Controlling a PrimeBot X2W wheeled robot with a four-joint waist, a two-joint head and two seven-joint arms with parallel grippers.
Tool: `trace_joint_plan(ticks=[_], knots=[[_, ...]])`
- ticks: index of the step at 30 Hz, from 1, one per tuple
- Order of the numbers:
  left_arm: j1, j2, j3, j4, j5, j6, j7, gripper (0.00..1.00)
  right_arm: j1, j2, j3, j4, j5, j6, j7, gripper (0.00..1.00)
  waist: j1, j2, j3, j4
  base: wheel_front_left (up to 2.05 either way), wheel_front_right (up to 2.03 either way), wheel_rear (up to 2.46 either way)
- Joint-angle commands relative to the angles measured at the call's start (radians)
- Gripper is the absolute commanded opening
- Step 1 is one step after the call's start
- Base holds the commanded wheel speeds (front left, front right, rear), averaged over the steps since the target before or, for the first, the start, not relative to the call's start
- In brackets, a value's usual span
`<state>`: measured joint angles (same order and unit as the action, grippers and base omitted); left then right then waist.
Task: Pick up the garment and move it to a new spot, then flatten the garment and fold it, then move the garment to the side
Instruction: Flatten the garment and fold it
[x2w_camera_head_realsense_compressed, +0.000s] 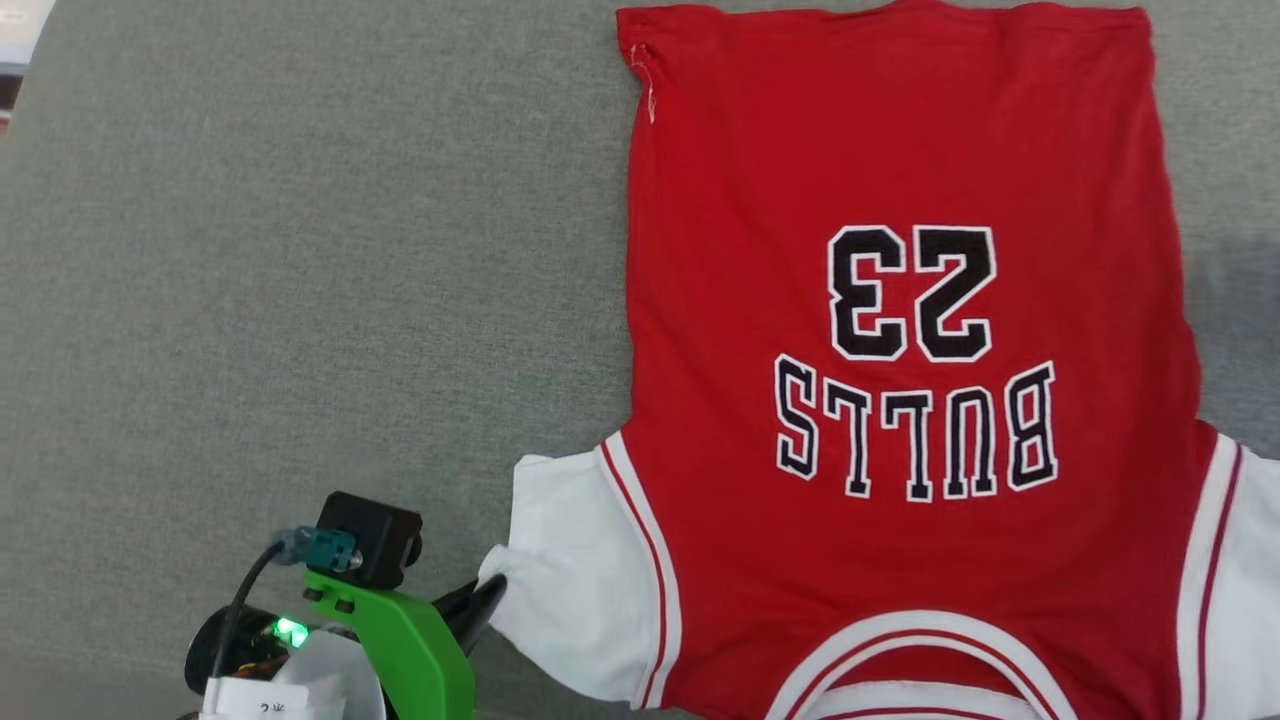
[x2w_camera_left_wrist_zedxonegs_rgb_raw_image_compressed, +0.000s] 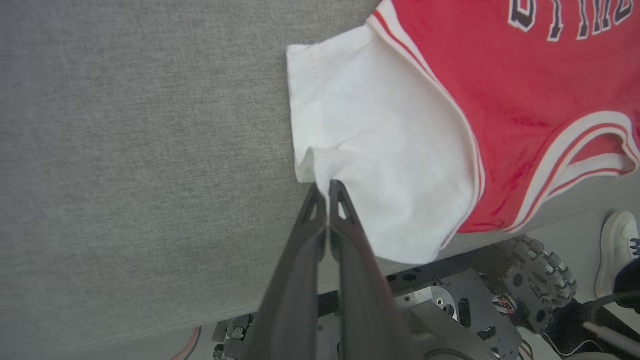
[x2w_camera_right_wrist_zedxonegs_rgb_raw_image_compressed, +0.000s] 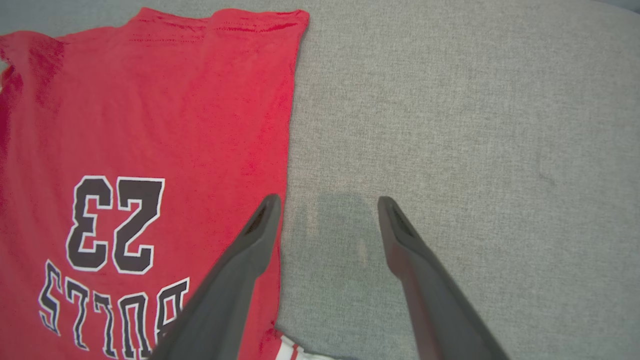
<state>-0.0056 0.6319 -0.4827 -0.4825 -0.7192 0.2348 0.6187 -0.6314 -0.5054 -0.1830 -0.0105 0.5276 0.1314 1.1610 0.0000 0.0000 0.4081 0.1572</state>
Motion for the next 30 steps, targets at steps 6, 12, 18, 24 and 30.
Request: trace_joint_plan(ticks=[6, 12, 18, 24, 30], knots=[[-0.056, -0.044, -0.030, 0.019, 0.015, -0.017, -0.018, 0.00, -0.222, -0.046, 0.038, 0.113, -0.083, -0.001, 0.070, 1.00, 0.0000, 0.0000, 0.180, 0.170, 0.00, 0.00, 0.00], [-0.080, -0.080, -0.057, 0.054, 0.012, -0.046, -0.041, 0.00, -0.369, -0.066, 0.067, 0.222, -0.164, -0.001, 0.127, 1.00, 0.0000, 0.0000, 0.228, 0.217, 0.00, 0.00, 0.00], [-0.108, -0.107, -0.076, 0.088, 0.014, -0.070, -0.060, 0.00, -0.447, -0.065, 0.086, 0.298, -0.225, -0.001, 0.143, 1.00, 0.0000, 0.0000, 0.251, 0.248, 0.00, 0.00, 0.00], [-0.125, -0.126, -0.088, 0.116, 0.016, -0.081, -0.073, 0.00, -0.447, -0.067, 0.090, 0.346, -0.252, -0.001, 0.144, 1.00, 0.0000, 0.0000, 0.262, 0.271, 0.00, 0.00, 0.00], [-0.124, -0.130, -0.092, 0.132, 0.016, -0.081, -0.081, 0.00, -0.404, -0.068, 0.109, 0.347, -0.240, -0.001, 0.147, 0.38, 0.0000, 0.0000, 0.260, 0.278, 0.00, 0.00, 0.00]])
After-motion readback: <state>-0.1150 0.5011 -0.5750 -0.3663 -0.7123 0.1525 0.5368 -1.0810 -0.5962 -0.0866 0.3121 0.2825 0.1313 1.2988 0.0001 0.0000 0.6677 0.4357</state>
